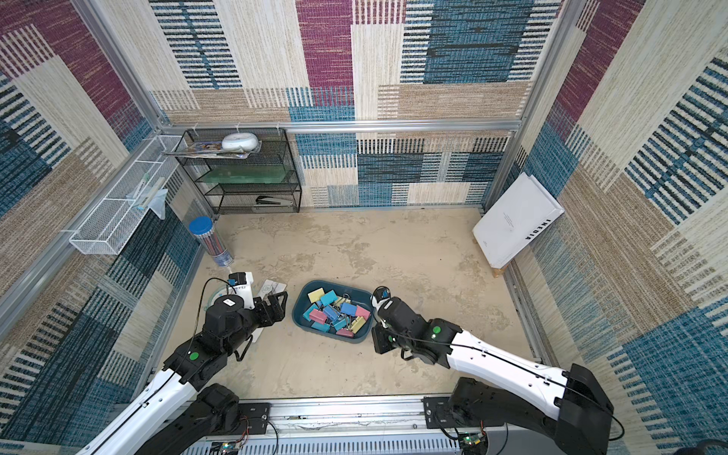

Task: Put the binder clips in the storage box
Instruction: Adjust the storage box at the center of the board.

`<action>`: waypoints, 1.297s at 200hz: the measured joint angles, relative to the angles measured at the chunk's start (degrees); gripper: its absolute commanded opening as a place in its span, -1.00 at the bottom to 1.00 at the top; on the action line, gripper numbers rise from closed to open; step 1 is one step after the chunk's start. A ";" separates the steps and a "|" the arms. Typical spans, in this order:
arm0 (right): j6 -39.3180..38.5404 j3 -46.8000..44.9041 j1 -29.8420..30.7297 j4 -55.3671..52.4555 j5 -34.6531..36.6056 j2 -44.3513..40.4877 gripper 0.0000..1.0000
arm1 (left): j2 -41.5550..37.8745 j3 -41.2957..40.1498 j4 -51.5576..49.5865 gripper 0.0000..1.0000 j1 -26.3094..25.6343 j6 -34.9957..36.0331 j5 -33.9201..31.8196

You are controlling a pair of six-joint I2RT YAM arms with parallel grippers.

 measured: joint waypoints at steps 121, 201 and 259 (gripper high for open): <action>10.27 2.25 10.21 13.92 8.02 22.91 -1.00 | -3.04 -0.70 -0.83 0.83 0.83 -0.04 1.25; 4.09 4.87 1.46 11.89 10.05 21.62 -1.00 | -3.34 -2.58 -1.20 0.83 1.14 -0.09 1.22; 2.78 0.46 0.70 5.99 13.94 3.89 0.79 | -6.49 -2.01 -2.56 0.98 1.20 -0.72 -3.34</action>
